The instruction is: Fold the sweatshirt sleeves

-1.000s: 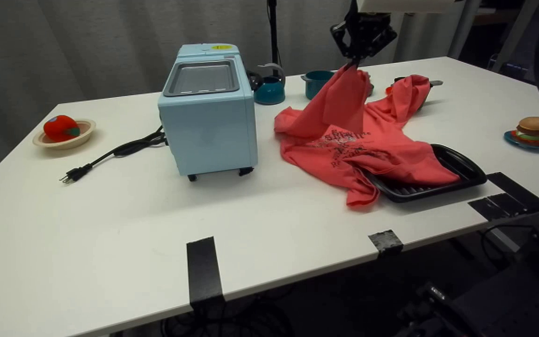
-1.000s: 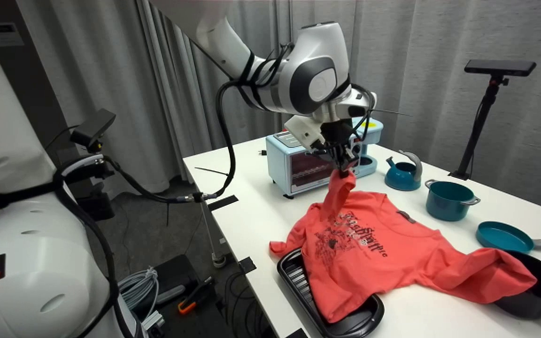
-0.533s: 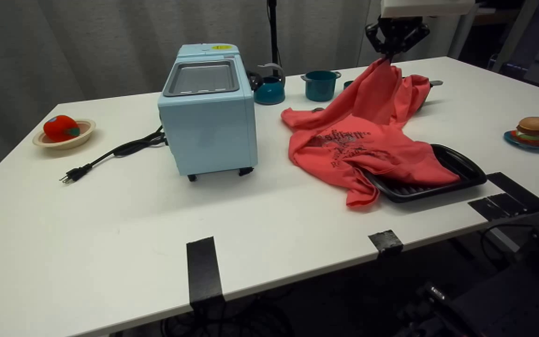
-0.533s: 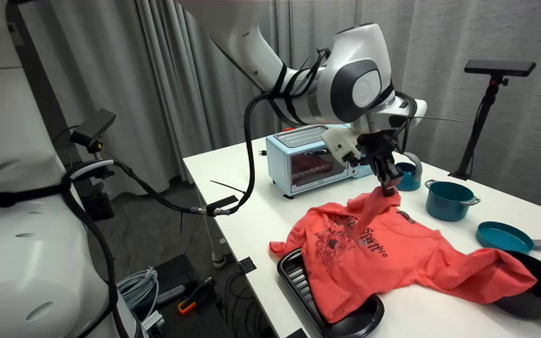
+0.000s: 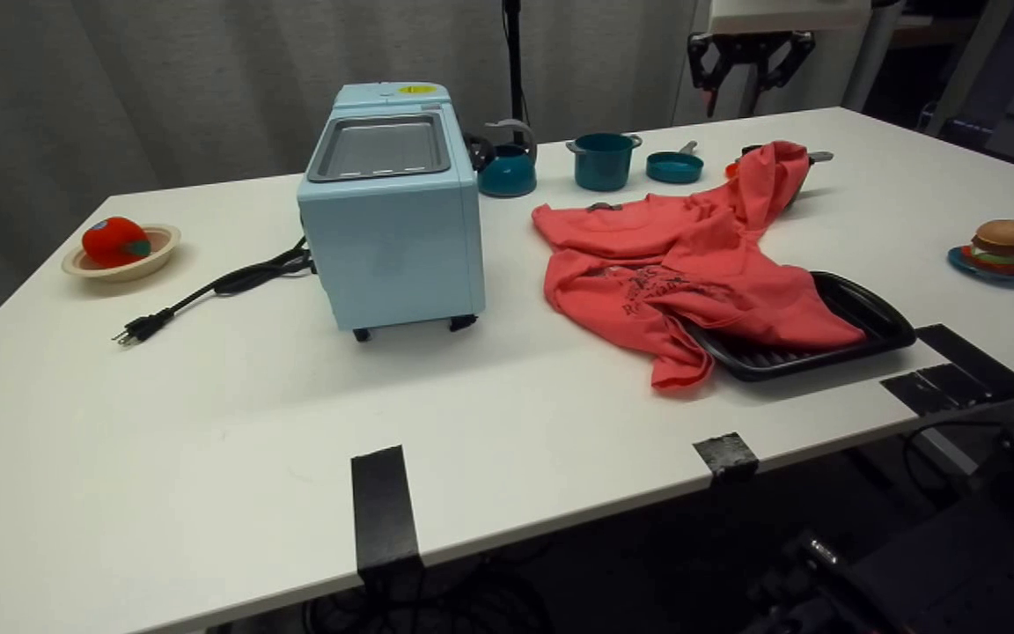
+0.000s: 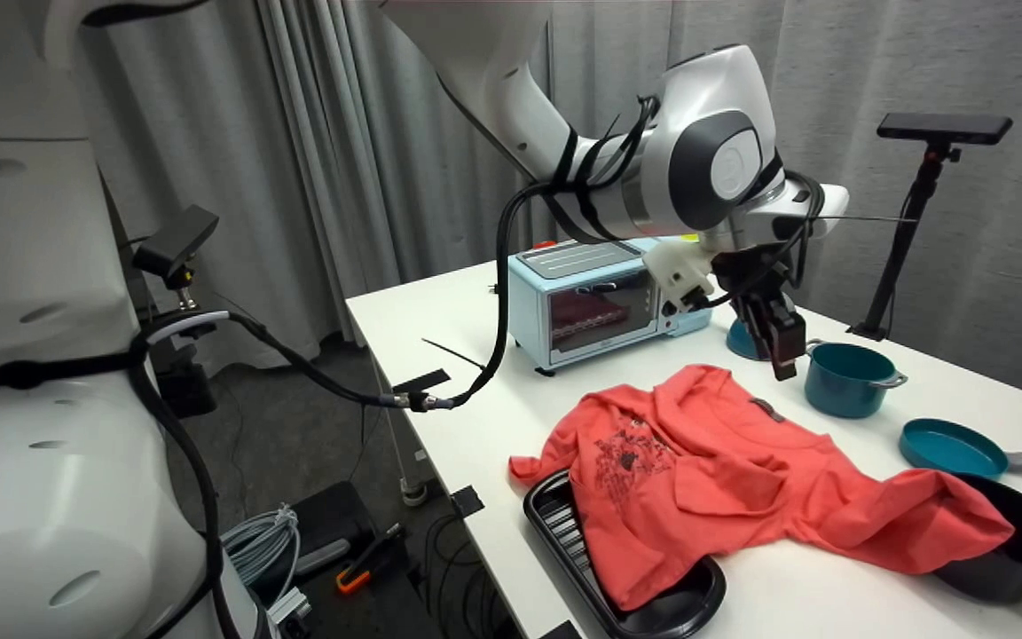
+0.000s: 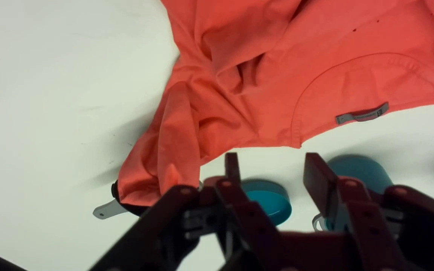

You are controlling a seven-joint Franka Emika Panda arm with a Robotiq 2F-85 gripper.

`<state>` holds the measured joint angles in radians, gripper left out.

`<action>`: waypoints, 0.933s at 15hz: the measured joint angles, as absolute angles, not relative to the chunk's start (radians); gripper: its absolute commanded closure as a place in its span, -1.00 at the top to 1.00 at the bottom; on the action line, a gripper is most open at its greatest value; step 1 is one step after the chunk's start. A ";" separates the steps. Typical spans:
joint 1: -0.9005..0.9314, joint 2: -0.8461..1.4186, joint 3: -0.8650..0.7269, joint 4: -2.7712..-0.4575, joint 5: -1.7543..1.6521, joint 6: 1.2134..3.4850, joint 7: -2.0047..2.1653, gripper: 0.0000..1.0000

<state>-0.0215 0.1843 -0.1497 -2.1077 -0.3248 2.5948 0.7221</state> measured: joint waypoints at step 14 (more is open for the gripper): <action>-0.020 0.212 -0.174 -2.064 -0.302 2.595 0.721 1.00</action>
